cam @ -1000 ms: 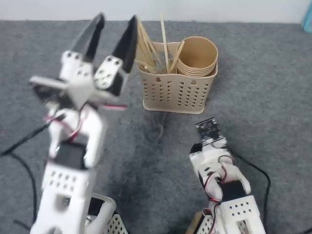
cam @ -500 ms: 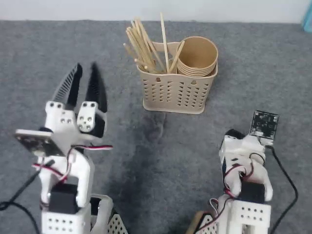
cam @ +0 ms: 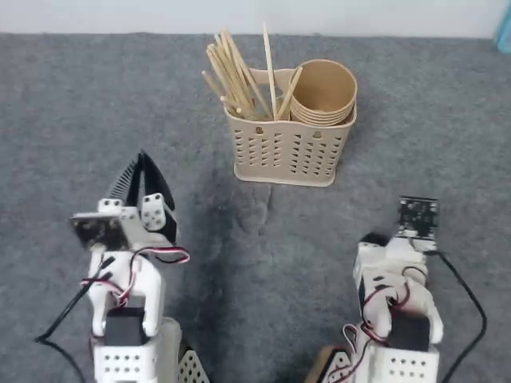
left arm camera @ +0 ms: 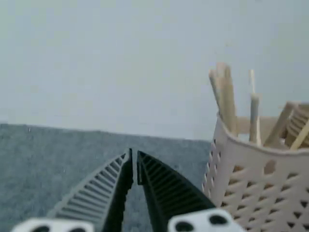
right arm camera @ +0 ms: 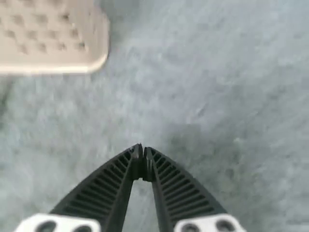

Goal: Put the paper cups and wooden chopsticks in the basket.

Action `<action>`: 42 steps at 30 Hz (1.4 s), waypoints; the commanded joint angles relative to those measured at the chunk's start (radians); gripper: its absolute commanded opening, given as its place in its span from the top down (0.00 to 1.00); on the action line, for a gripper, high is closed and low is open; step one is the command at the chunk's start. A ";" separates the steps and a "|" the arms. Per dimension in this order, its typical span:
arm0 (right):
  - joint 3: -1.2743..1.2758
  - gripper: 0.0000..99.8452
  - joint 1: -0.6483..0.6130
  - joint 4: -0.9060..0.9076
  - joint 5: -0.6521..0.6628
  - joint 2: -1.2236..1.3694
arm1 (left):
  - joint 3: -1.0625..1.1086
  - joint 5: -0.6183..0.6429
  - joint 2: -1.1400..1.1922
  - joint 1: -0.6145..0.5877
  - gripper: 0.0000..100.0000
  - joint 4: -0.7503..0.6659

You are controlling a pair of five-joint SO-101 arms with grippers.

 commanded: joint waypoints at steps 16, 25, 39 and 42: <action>0.140 0.99 -0.053 0.104 0.026 -0.010 | 0.079 -0.210 -0.017 -0.009 0.99 0.655; 0.140 0.99 -0.053 0.104 0.028 -0.010 | 0.079 -0.210 -0.015 -0.009 0.99 0.713; 0.140 0.99 -0.053 0.104 0.028 -0.010 | 0.079 -0.210 -0.015 -0.009 0.99 0.713; 0.140 0.99 -0.053 0.104 0.028 -0.010 | 0.079 -0.210 -0.015 -0.009 0.99 0.713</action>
